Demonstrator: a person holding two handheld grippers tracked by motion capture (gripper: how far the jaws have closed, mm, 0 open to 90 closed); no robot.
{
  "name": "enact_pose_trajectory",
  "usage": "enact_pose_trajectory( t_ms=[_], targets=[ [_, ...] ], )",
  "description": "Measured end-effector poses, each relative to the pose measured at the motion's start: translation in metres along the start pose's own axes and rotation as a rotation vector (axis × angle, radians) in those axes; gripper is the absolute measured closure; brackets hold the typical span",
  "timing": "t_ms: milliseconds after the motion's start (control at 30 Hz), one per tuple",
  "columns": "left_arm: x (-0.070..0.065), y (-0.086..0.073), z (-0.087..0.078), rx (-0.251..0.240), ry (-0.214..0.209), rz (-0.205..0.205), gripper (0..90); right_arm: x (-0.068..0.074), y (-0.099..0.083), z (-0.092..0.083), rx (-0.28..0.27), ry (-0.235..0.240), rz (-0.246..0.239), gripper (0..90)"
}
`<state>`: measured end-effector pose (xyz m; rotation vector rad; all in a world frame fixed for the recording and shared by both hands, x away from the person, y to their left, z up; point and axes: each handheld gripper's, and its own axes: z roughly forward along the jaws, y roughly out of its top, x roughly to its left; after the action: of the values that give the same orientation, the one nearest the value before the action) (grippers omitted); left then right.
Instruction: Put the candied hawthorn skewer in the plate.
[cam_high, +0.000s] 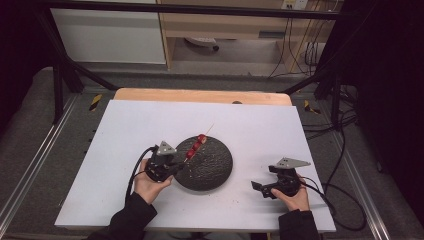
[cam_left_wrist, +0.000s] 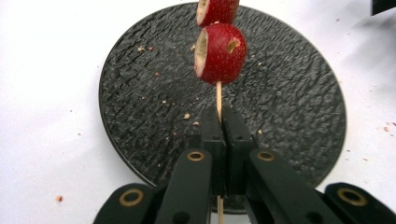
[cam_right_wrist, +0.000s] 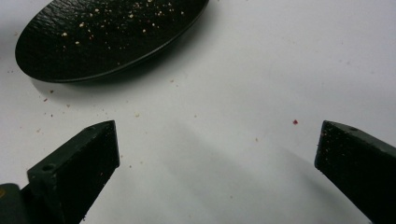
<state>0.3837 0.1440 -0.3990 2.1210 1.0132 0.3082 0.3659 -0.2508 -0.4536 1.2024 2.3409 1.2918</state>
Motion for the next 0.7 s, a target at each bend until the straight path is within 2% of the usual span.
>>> enact_pose_trajectory(
  t_ms=[67,333,500,700],
  targets=[
    [0.001,0.001,0.004,0.012,0.001,-0.010,88.5,-0.001,-0.002,-0.002,0.003,-0.003,0.004,0.5],
    [0.000,0.001,0.018,0.075,0.014,-0.005,88.5,-0.003,-0.004,-0.005,-0.006,-0.007,0.010,0.6],
    [-0.004,0.000,0.028,0.122,0.008,-0.003,88.5,-0.004,-0.005,-0.006,-0.005,-0.004,0.013,0.6],
    [-0.009,0.000,0.035,0.155,0.014,0.004,88.3,-0.005,-0.006,-0.006,-0.005,0.001,0.010,0.7]
  ],
)
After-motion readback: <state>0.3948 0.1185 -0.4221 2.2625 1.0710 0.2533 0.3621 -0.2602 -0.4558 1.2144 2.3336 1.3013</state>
